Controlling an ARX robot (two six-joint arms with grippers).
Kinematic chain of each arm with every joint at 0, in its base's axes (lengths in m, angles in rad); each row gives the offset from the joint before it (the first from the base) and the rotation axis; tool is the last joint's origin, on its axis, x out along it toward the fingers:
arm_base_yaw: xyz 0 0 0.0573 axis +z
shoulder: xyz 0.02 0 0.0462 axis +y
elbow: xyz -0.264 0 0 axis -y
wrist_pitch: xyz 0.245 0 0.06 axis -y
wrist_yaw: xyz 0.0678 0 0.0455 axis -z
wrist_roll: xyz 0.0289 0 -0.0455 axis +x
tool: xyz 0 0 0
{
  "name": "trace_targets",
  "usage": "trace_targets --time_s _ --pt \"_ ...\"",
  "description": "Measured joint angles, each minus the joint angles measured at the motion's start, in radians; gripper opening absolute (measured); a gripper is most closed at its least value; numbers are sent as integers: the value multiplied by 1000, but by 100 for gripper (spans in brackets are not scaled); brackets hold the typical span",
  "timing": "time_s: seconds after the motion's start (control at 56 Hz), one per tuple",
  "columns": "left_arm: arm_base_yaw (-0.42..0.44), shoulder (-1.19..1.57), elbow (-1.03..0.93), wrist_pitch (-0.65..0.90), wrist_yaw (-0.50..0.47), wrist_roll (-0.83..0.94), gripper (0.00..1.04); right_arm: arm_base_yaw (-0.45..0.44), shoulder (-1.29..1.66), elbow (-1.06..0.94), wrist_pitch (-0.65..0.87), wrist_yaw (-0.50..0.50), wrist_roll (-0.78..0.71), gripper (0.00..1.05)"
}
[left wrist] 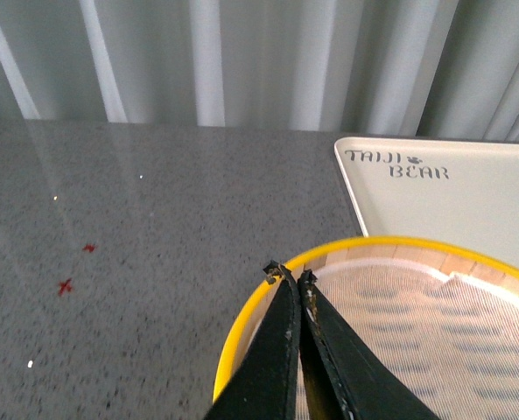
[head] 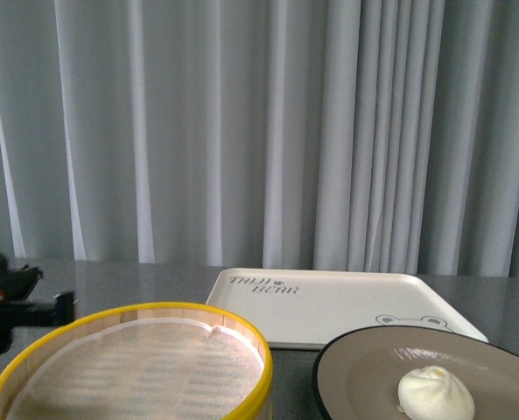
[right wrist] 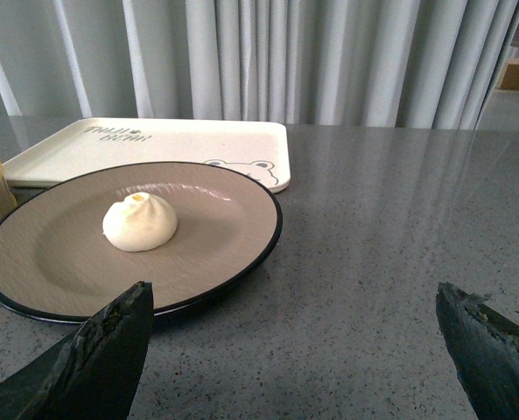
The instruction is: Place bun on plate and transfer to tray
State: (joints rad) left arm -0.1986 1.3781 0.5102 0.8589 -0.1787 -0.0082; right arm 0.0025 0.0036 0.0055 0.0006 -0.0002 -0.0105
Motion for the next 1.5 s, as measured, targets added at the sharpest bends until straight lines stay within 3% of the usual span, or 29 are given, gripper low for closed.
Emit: trace_targets --time_s 0.321,0.679,0.911,1.5 --pt "87 -236 -263 29 77 1 4 0 0 0 0 -1 0 96" --pt "194 -483 -407 -76 172 1 4 0 0 0 0 0 0 96" --pt "197 -586 -483 -101 178 1 4 0 0 0 0 -1 0 96" --pt "197 -975 -484 -455 178 1 4 0 0 0 0 -1 0 96"
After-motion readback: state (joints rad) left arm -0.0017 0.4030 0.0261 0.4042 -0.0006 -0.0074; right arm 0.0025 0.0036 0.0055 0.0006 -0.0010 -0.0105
